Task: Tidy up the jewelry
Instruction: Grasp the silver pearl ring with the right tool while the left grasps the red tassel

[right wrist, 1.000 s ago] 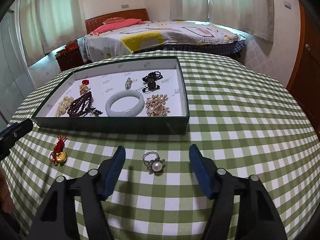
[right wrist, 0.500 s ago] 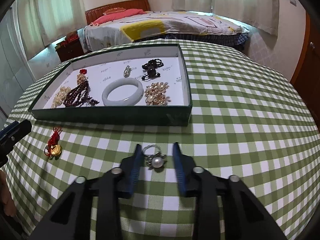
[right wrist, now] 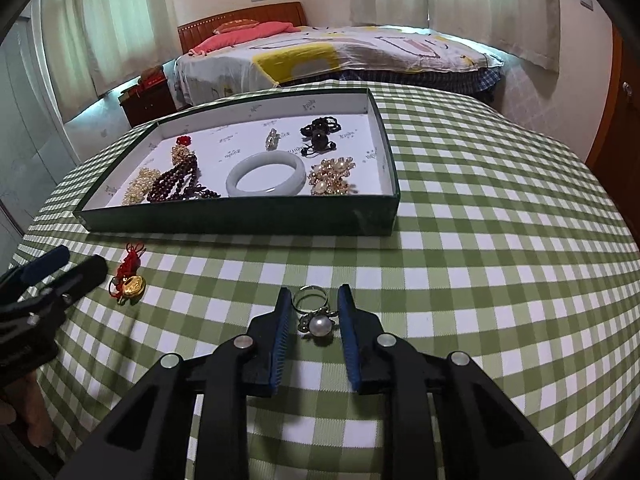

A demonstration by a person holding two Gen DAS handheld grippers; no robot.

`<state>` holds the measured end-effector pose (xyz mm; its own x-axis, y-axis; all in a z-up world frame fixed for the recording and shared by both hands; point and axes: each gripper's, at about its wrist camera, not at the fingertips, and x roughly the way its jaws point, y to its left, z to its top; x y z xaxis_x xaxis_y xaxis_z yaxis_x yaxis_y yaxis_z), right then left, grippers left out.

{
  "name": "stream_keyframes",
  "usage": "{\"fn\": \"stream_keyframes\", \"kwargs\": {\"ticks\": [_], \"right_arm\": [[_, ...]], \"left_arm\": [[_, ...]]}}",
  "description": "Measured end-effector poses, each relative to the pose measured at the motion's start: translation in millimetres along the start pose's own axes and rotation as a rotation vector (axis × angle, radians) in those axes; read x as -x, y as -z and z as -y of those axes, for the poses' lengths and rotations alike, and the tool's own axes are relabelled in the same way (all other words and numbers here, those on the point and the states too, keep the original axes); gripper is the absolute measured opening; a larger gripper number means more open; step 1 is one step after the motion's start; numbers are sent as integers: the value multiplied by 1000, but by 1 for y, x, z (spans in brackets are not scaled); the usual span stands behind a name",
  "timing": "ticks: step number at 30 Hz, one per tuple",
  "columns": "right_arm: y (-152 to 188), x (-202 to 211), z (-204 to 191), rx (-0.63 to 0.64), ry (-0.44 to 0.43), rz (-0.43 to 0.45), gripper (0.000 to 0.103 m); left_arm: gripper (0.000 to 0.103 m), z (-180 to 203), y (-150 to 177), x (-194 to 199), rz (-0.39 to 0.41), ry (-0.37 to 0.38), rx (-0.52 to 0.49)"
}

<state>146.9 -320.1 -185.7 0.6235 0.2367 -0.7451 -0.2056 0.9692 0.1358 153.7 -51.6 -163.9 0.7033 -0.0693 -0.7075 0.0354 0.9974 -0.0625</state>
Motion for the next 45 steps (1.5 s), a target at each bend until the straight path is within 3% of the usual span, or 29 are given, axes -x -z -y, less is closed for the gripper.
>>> {"fn": "stream_keyframes", "kwargs": {"ticks": [7, 11, 18, 20, 24, 28, 45], "right_arm": [[2, 1, 2, -14, -16, 4, 25], [2, 1, 2, -14, -19, 5, 25], [2, 1, 0, -11, -16, 4, 25], [2, 1, 0, -11, -15, 4, 25], [1, 0, -2, -7, -14, 5, 25], [1, -1, -3, -6, -15, 5, 25], [1, 3, -14, 8, -28, 21, 24]], "left_arm": [[67, 6, 3, -25, -97, -6, -30], [56, 2, 4, -25, -103, -6, -33], [54, -2, 1, -25, -107, 20, -23], [48, -2, 1, -25, -106, 34, -23], [25, -5, 0, -24, -106, 53, -15], [18, -8, 0, -24, -107, 62, -8], [16, -9, -4, -7, -61, 73, -8]]}}
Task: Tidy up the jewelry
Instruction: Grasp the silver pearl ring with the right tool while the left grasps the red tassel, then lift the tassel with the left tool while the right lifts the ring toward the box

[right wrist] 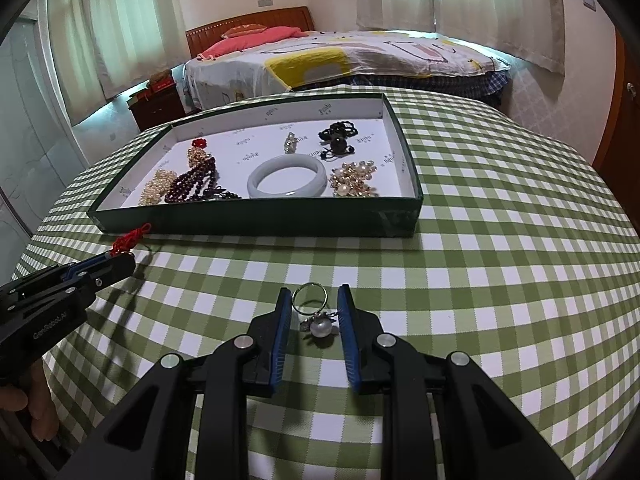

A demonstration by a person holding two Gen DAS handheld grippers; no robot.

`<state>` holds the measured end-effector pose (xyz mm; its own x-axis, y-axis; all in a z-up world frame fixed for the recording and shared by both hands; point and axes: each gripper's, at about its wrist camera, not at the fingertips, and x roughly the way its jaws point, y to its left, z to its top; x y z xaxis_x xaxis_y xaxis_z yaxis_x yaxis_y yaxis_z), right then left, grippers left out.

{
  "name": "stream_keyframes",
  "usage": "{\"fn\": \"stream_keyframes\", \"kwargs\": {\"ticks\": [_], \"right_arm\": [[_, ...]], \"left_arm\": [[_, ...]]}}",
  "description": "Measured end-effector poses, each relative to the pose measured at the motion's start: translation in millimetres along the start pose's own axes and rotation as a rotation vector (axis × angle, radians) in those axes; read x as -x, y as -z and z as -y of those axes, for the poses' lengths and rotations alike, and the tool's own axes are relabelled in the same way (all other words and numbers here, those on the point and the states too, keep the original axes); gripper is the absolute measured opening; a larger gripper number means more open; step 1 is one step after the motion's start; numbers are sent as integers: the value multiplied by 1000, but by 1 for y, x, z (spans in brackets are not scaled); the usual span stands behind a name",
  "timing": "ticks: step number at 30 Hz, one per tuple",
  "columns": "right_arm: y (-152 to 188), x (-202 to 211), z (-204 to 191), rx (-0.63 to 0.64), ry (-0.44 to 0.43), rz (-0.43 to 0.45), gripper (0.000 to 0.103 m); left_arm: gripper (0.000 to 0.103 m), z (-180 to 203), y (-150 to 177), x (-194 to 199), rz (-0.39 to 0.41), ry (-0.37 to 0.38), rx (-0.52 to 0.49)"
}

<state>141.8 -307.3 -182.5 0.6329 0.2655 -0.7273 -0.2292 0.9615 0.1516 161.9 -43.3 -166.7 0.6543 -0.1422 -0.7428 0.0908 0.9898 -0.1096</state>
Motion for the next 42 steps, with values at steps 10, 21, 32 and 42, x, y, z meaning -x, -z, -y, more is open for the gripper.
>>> {"fn": "stream_keyframes", "kwargs": {"ticks": [10, 21, 32, 42], "right_arm": [[0, 3, -5, 12, 0, 5, 14], [2, 2, -4, 10, 4, -4, 20], [-3, -4, -7, 30, 11, -25, 25], [-4, -5, -12, 54, 8, -32, 27]], "left_arm": [[16, 0, 0, 6, 20, -17, -12], [15, -3, 4, 7, 12, -14, -4], [15, -5, 5, 4, 1, -7, 5], [15, -6, 5, 2, -1, -6, 10]]}}
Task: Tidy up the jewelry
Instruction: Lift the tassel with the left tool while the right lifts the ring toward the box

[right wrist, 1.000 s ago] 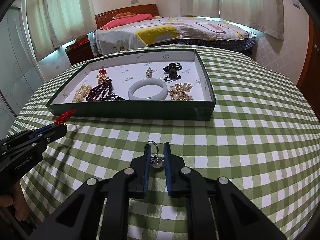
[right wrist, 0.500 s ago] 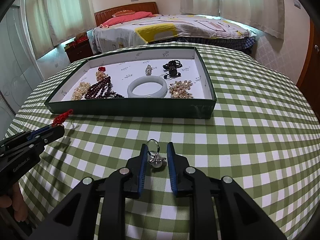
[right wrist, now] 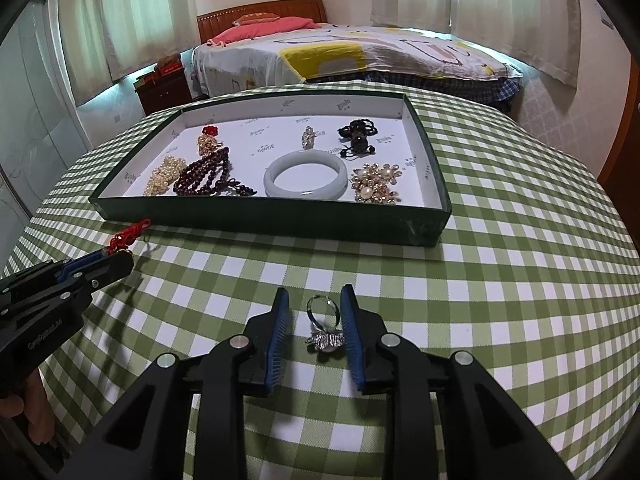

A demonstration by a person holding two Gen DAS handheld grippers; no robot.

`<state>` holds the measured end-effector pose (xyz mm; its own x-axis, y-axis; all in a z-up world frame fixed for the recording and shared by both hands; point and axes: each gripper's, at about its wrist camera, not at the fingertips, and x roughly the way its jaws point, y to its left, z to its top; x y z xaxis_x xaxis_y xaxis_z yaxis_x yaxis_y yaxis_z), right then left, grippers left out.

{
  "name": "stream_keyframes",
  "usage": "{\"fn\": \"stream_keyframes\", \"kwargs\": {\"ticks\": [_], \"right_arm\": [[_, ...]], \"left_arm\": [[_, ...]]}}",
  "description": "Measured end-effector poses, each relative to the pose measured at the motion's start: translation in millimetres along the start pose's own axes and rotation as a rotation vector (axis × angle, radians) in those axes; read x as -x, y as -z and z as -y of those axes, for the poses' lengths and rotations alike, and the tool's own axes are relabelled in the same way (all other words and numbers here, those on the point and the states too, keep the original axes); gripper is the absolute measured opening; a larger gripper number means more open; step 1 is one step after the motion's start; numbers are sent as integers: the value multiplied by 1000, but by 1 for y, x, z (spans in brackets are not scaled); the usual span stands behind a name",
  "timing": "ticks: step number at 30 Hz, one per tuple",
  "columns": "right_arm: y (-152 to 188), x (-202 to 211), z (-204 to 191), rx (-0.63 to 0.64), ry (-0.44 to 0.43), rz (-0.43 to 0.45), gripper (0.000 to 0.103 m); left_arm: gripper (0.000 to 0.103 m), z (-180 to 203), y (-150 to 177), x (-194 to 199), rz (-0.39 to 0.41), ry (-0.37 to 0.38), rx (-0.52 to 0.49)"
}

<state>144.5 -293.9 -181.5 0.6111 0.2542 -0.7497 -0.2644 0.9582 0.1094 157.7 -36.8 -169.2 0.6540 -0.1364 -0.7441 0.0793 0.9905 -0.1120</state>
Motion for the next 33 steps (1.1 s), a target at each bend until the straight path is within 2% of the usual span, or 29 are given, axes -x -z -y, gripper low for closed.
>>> {"fn": "stream_keyframes", "kwargs": {"ticks": [4, 8, 33], "right_arm": [[2, 4, 3, -9, -2, 4, 22], [3, 5, 3, -14, -11, 2, 4], [-4, 39, -2, -19, -13, 90, 4]], "left_arm": [[15, -1, 0, 0, 2, 0, -1], [15, -1, 0, -1, 3, 1, -1], [16, 3, -9, 31, 80, -7, -14]]}}
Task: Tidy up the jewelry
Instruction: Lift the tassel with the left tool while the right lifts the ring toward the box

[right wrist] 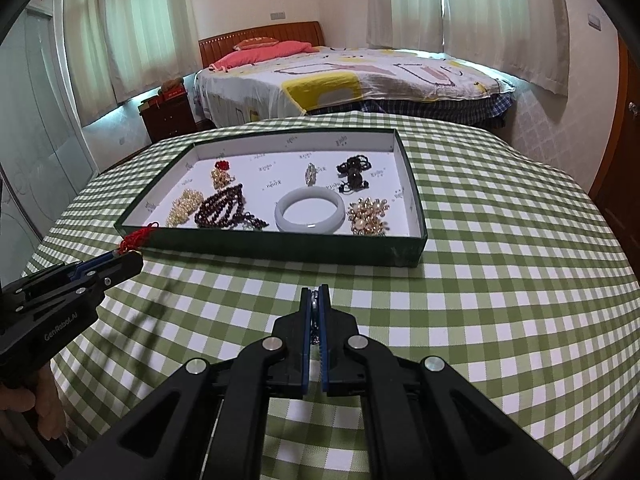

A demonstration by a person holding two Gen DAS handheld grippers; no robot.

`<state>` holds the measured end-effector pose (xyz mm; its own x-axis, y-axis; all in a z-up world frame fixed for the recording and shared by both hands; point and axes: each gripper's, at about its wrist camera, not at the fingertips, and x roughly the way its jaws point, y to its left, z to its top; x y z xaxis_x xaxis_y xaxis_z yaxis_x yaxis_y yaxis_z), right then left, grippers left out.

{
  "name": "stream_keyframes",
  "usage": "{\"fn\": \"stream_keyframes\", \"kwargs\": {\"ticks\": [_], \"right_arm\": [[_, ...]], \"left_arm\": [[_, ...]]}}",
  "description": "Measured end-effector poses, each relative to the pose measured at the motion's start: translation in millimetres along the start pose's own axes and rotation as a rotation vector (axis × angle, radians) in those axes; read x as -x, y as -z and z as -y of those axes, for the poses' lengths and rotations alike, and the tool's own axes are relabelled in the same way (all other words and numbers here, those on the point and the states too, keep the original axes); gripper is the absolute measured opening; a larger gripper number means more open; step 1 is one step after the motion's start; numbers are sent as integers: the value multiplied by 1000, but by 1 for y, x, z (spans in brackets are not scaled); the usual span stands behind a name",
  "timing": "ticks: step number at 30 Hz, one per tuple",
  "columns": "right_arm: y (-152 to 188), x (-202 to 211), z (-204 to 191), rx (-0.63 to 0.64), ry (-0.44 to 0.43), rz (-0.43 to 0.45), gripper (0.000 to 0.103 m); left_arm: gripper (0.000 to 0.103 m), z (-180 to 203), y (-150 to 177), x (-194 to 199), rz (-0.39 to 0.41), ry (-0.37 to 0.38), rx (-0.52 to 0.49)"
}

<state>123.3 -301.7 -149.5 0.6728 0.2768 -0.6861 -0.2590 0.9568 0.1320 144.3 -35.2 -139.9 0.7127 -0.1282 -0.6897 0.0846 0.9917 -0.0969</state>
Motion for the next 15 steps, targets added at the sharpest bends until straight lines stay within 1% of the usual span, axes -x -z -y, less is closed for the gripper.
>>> {"fn": "stream_keyframes", "kwargs": {"ticks": [9, 15], "right_arm": [[-17, 15, -8, 8, -15, 61, 4], [-43, 22, -15, 23, -42, 115, 4]], "left_arm": [[15, 1, -13, 22, 55, -9, -11], [15, 4, -38, 35, 117, 7, -28]]}}
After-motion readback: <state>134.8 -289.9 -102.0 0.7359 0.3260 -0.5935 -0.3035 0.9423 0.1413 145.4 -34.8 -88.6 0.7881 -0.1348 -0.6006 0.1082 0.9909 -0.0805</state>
